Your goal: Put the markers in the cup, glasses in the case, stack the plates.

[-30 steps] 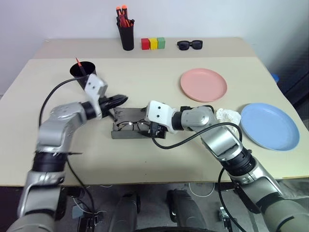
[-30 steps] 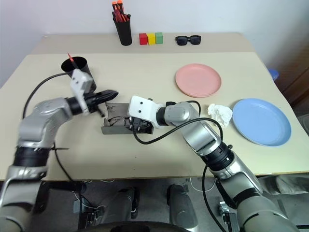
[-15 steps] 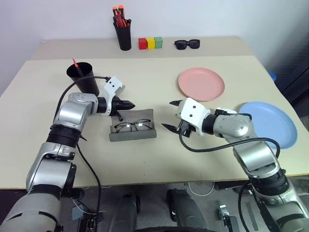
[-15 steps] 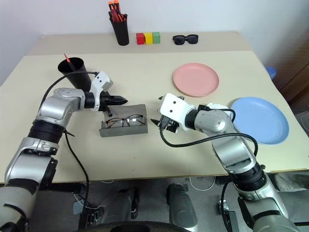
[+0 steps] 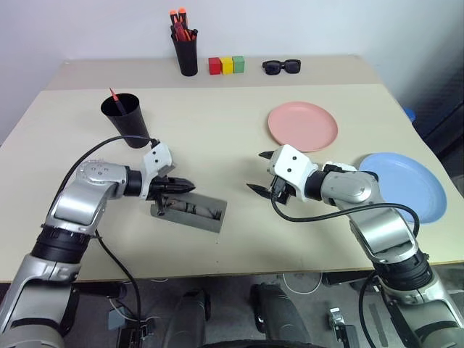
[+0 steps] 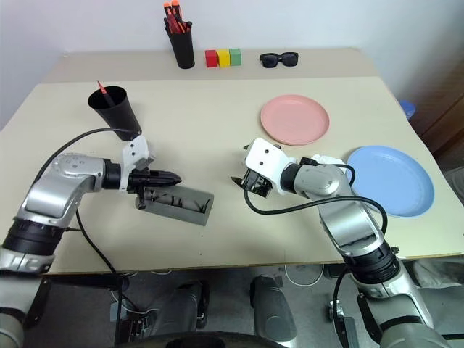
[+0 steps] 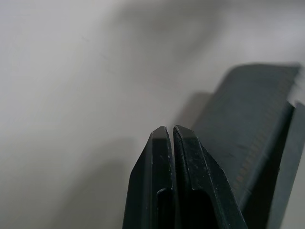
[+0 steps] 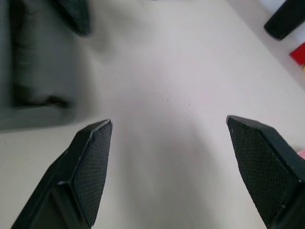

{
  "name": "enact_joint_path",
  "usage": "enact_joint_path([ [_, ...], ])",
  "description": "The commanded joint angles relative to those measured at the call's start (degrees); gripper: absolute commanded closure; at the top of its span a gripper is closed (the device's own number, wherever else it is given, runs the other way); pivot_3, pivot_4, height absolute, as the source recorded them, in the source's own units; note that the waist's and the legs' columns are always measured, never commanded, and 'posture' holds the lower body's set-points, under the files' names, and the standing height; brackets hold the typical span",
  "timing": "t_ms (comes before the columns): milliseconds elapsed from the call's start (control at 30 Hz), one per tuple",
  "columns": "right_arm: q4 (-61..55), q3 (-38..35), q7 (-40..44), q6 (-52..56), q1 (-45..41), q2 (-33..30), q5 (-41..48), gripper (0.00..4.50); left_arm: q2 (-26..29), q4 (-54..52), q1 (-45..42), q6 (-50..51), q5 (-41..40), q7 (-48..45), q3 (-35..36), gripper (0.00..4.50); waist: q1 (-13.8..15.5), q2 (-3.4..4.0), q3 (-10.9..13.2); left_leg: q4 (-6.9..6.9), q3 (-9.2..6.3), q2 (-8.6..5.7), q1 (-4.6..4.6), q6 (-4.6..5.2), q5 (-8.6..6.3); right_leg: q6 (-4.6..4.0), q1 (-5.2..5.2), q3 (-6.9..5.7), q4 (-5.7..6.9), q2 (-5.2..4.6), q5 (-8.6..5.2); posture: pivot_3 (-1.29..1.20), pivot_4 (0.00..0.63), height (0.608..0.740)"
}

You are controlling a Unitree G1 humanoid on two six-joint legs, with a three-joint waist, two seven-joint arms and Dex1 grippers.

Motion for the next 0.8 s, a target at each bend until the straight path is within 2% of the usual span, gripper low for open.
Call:
enact_joint_path([
  [33,1.63,-2.25,-1.17,-2.16,-0.83,0.35,0.39,0.61,1.53,-4.55,3.11,1.03,0.24,1.6,0.95,4.36,0.09,-0.02,0.0,0.02,0.0,0.0,-0.01,0.0,0.0,0.0,0.0,0.0,0.0,0.0,0.0,0.0,0.15,0.74],
  [233,9.7,-2.23,-6.26,-2.9,-3.19,0.97,-3.39,0.61,2.21,-8.93,8.23,-0.26,-0.1,4.16,2.75,4.36,-0.01,-0.01,0.0,0.02,0.03,-0.01,-0.01,0.0,0.0,0.0,0.01,0.0,-0.04,-0.03,0.0,0.0,0.15,0.74],
  [333,16.13,-1.03,-10.1,-5.56,-5.04,0.4,-7.78,0.61,0.62,-10.61,9.36,-1.6,-1.87,5.69,5.26,4.36,-0.03,-0.01,0.0,0.01,0.05,0.0,0.0,0.0,0.0,0.0,0.01,0.01,-0.04,-0.02,0.0,0.0,0.15,0.74],
  [467,29.27,1.28,-17.13,-13.64,-8.82,0.5,-15.08,0.61,-4.68,-14.37,8.72,-1.6,-9.46,6.91,10.07,4.36,0.21,-0.03,0.01,0.04,0.06,-0.01,-0.03,0.0,0.0,0.0,0.01,0.0,-0.05,-0.05,0.01,0.0,0.15,0.74],
  [700,51.63,4.18,-25.74,-25.42,-16.28,2.33,-22.06,0.61,-6.47,-18.95,9.59,0.06,-14.06,6.99,9.56,4.36,-0.16,-0.02,0.01,0.01,0.07,-0.03,-0.02,-0.01,0.01,0.0,0.0,0.02,-0.04,-0.04,0.02,0.0,0.15,0.74],
  [800,57.16,4.12,-26.54,-28.62,-18.01,3.19,-22.62,1.49,-7.11,-20.53,9.83,0.71,-14.41,8.23,8.96,4.42,-0.13,-0.02,0.01,0.01,0.07,-0.02,-0.01,-0.01,0.01,0.0,0.0,0.03,-0.04,-0.03,0.02,0.0,0.15,0.74],
])
